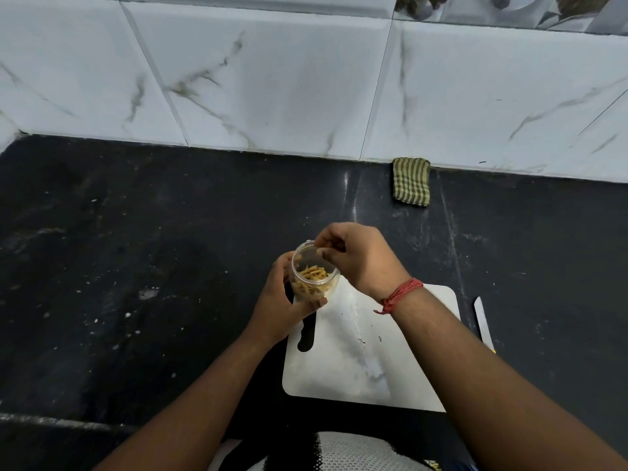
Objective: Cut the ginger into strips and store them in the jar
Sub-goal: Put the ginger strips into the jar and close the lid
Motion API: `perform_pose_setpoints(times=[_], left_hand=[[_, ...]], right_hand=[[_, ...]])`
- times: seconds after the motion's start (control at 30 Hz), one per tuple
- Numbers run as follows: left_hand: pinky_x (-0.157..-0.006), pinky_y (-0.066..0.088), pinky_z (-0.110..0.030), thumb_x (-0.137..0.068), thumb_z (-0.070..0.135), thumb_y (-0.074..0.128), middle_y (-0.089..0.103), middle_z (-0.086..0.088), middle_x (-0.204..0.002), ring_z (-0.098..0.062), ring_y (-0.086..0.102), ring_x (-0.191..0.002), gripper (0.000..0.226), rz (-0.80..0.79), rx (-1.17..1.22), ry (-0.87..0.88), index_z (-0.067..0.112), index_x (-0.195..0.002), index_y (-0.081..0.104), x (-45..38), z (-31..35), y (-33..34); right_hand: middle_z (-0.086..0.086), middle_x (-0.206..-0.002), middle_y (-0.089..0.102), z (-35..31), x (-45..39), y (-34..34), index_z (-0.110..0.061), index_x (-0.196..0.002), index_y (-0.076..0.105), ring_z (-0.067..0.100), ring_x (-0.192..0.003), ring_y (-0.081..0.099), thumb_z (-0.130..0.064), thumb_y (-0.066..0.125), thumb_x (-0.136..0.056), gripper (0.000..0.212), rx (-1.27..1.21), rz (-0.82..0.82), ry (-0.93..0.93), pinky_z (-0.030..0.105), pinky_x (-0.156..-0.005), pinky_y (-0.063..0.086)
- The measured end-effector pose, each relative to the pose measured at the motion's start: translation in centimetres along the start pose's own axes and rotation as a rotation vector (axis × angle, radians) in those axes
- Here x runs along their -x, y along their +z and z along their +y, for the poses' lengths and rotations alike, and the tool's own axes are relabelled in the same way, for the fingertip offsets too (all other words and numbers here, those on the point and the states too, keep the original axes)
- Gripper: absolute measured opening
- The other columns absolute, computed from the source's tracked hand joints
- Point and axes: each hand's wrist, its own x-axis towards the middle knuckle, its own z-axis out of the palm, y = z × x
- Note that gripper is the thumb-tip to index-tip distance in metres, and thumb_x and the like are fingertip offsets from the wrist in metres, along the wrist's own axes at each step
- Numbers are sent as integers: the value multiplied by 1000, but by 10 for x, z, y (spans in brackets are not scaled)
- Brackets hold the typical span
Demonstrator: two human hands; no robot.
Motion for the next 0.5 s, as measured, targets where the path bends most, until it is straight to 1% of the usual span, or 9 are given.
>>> perform_pose_setpoints(times=[0.07, 0.13, 0.2, 0.27, 0.33, 0.4, 0.5], left_hand=[[-104, 50, -28, -74, 36, 90, 49, 22, -139, -1, 51, -128, 86, 1, 6, 1, 46, -141, 36, 0, -2, 0], [-107, 49, -35, -72, 37, 90, 49, 17, -142, -7, 50, -131, 90, 5, 8, -1, 39, -144, 37, 0, -3, 1], [-109, 48, -38, -72, 37, 90, 48, 15, -143, -9, 49, -132, 91, 9, 9, -3, 37, -145, 36, -1, -3, 1], [-109, 48, -35, -73, 35, 90, 48, 17, -144, -8, 49, -132, 91, 8, -1, -4, 38, -145, 35, -1, -2, 1], [-108, 48, -33, -74, 34, 90, 49, 18, -142, -6, 50, -131, 89, 8, -8, 8, 40, -144, 36, 0, -2, 1], [-107, 48, -32, -74, 31, 90, 50, 18, -141, -6, 51, -130, 86, 8, -3, 13, 42, -141, 37, 0, -3, 1], [-107, 48, -32, -74, 31, 90, 50, 19, -141, -6, 51, -130, 86, 7, -5, 14, 41, -142, 37, 0, -3, 0]], right_hand=[[-8, -91, 68, 5, -1, -3, -23, -100, 70, 6, -85, 64, -18, 64, -90, 12, -46, 65, -3, 26, -77, 56], [-9, -90, 67, 15, -2, -8, -24, -99, 70, 4, -84, 63, -17, 62, -91, 13, -120, 136, 38, 21, -74, 54], [-7, -91, 66, 31, -9, -11, -23, -98, 68, 7, -85, 62, -16, 62, -91, 12, -189, 204, 109, 23, -77, 53], [-1, -98, 65, 56, -21, -12, -20, -101, 66, 14, -91, 61, -21, 64, -90, 11, -155, 203, 193, 28, -83, 51], [6, -113, 60, 81, -33, -11, -16, -113, 61, 23, -103, 58, -30, 66, -87, 30, 28, 113, 276, 32, -90, 47], [10, -128, 49, 97, -41, -8, -16, -128, 51, 31, -118, 48, -39, 67, -84, 52, 217, 6, 321, 38, -97, 42], [10, -141, 39, 105, -49, -1, -16, -142, 32, 36, -128, 37, -52, 68, -79, 81, 429, -112, 303, 43, -101, 39]])
